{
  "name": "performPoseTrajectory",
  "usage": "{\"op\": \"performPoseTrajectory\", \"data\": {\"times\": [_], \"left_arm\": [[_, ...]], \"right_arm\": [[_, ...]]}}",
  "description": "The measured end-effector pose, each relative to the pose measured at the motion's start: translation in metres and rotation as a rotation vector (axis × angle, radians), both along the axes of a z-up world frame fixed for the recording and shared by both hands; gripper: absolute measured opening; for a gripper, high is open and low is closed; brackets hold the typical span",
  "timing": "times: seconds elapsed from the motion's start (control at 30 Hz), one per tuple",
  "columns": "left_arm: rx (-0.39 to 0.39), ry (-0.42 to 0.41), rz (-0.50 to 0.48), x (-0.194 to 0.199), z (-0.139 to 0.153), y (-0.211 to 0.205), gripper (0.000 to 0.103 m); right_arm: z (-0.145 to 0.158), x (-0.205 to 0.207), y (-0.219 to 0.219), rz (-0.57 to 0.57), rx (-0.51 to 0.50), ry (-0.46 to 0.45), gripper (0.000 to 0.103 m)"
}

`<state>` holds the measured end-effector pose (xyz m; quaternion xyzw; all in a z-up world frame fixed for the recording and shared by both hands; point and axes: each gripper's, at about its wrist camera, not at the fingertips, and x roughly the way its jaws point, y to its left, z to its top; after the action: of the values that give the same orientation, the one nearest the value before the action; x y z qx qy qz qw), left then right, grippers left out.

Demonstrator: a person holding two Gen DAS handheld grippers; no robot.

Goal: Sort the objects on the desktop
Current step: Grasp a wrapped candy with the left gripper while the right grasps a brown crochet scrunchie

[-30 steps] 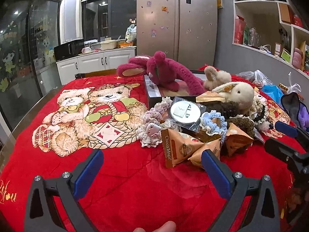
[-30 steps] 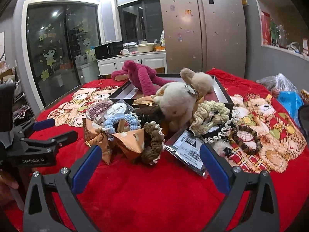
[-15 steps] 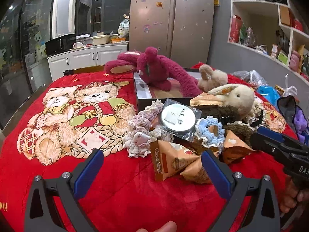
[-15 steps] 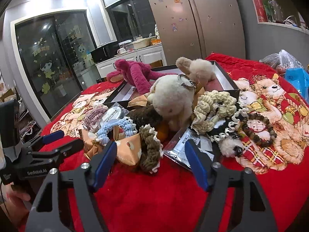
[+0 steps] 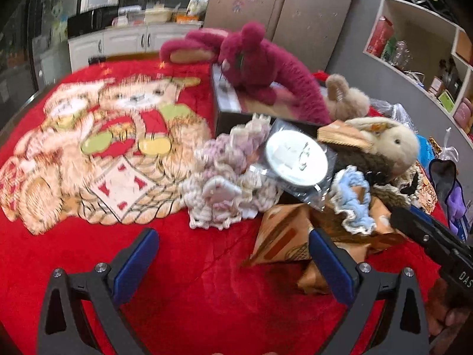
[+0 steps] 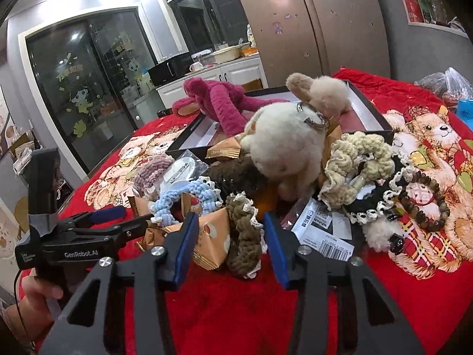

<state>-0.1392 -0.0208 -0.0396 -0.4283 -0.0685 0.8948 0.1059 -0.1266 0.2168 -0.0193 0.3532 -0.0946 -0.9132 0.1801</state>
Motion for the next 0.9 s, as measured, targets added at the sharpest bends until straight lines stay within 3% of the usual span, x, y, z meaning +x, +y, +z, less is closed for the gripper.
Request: {"op": "performPoseTrajectory", "data": {"times": [0.23, 0.4, 0.6, 0.67, 0.77, 0.8, 0.83, 0.9], "left_arm": [[-0.151, -0.02, -0.009, 0.0, -0.004, 0.02, 0.103], [-0.148, -0.021, -0.009, 0.001, -0.005, 0.022, 0.103], [-0.141, -0.018, -0.009, 0.001, -0.005, 0.024, 0.103], [-0.124, -0.006, -0.018, 0.003, -0.004, 0.021, 0.095], [-0.101, 0.019, -0.029, 0.009, 0.0, 0.021, 0.068], [-0.087, 0.022, -0.038, 0.011, 0.001, 0.02, 0.05], [-0.06, 0.023, -0.054, 0.012, 0.001, 0.02, 0.044], [-0.047, 0.023, -0.056, 0.013, 0.001, 0.018, 0.044]], "right_arm": [[0.002, 0.005, 0.014, -0.064, -0.034, 0.012, 0.022], [0.002, 0.009, 0.014, -0.039, -0.036, 0.005, 0.016], [0.011, 0.026, -0.009, 0.037, 0.05, 0.087, 0.016], [0.013, 0.03, -0.011, 0.052, 0.053, 0.105, 0.016], [0.012, 0.034, -0.009, 0.054, 0.036, 0.099, 0.016], [0.01, 0.033, -0.007, 0.054, 0.015, 0.082, 0.016], [0.009, 0.032, -0.005, 0.051, 0.005, 0.072, 0.015], [0.007, 0.031, -0.002, 0.039, -0.008, 0.057, 0.011]]}}
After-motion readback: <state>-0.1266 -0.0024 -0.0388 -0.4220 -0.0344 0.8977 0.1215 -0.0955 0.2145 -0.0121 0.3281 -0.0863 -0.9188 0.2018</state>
